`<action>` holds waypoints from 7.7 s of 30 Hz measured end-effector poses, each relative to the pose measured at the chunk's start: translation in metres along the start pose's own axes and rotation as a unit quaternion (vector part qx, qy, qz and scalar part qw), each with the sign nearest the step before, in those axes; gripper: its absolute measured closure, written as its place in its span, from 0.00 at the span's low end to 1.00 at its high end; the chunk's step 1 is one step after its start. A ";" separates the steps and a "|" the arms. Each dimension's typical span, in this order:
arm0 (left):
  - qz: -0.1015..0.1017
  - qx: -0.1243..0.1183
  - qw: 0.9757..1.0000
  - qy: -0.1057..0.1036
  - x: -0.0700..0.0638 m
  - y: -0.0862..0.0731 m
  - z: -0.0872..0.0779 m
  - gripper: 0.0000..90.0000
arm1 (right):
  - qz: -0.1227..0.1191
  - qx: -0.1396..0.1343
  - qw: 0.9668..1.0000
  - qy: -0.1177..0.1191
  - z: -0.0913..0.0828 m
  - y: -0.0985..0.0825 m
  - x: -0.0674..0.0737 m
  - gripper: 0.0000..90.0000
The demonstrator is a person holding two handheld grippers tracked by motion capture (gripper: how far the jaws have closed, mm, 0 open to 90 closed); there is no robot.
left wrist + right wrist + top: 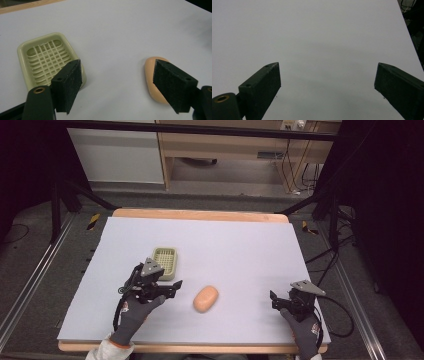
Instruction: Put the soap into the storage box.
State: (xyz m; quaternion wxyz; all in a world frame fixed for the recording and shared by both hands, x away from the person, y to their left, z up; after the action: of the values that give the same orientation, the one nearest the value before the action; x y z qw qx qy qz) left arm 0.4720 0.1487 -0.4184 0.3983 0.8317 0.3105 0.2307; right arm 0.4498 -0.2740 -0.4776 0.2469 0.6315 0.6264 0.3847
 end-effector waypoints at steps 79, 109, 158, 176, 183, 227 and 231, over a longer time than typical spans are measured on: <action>0.097 0.117 0.987 -0.053 -0.080 0.006 0.083 0.18 | 0.001 0.012 1.000 0.000 0.003 -0.001 0.002 0.08; 0.087 0.133 0.985 -0.065 -0.085 -0.003 0.094 0.33 | -0.005 0.018 1.000 -0.003 0.005 -0.002 0.002 0.08; 0.076 0.098 0.991 -0.057 -0.066 0.008 0.055 0.35 | -0.005 0.017 1.000 -0.003 0.003 -0.002 0.000 0.08; 0.056 0.075 0.995 -0.043 -0.044 0.013 0.034 0.35 | -0.003 0.015 1.000 -0.003 0.002 -0.002 0.001 0.08; 0.048 0.066 0.996 -0.035 -0.037 0.015 0.028 0.35 | -0.003 0.015 1.000 -0.003 0.002 -0.002 0.001 0.08; -0.004 0.027 0.999 0.016 0.015 0.020 0.003 0.36 | -0.007 0.014 1.000 -0.004 0.003 -0.001 0.002 0.08; -0.006 0.027 0.999 0.020 0.019 0.020 0.003 0.36 | -0.007 0.014 1.000 -0.004 0.003 -0.001 0.002 0.08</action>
State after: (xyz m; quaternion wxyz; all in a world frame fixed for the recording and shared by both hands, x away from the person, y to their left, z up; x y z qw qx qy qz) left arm 0.4937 0.1506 -0.4010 0.3709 0.8356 0.3290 0.2365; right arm 0.4515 -0.2719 -0.4800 0.2436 0.6320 0.6349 0.3716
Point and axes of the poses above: each handheld gripper's, and its own axes: z roughly forward along the jaws, y roughly out of its top, x roughly to its left, the point moved 2 cm from there along z, roughly forward along the jaws, and after that the axes turned 14 degrees about z, right-handed, at the moved point
